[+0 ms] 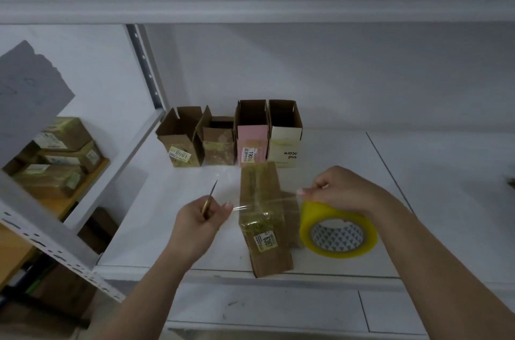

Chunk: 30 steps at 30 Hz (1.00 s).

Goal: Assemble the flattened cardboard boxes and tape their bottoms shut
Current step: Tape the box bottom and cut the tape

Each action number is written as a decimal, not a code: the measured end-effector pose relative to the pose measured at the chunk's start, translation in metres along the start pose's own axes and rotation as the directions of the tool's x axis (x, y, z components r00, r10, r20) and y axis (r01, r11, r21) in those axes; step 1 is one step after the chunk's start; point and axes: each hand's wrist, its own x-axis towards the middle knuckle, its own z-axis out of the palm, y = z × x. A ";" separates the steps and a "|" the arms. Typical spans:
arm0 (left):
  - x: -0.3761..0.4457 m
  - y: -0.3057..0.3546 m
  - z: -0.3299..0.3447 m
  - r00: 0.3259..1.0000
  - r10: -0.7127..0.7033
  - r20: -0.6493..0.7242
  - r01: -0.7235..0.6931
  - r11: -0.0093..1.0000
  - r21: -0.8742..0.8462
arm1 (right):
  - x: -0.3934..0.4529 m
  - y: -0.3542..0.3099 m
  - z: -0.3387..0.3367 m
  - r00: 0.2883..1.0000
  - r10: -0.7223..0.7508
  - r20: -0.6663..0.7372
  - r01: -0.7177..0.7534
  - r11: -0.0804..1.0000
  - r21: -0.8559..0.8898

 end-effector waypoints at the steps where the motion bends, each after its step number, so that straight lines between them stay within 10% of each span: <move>1: -0.003 -0.007 0.001 1.000 0.009 -0.018 -0.008 1.000 0.009 | 0.004 -0.001 0.005 1.000 0.001 -0.010 -0.002 0.998 -0.061; 10: 0.002 -0.038 0.016 0.996 -0.072 -0.045 0.072 0.997 -0.005 | 0.021 0.001 0.026 0.997 0.038 -0.062 -0.056 0.948 -0.312; 20: -0.018 -0.046 0.078 0.948 -0.265 0.176 0.311 0.887 -0.342 | 0.035 0.022 0.060 0.990 0.141 0.006 -0.136 0.966 -0.221; 30: -0.004 -0.072 0.087 0.970 -0.238 0.056 0.233 0.968 0.089 | 0.036 0.020 0.063 0.986 0.163 0.038 -0.155 0.975 -0.161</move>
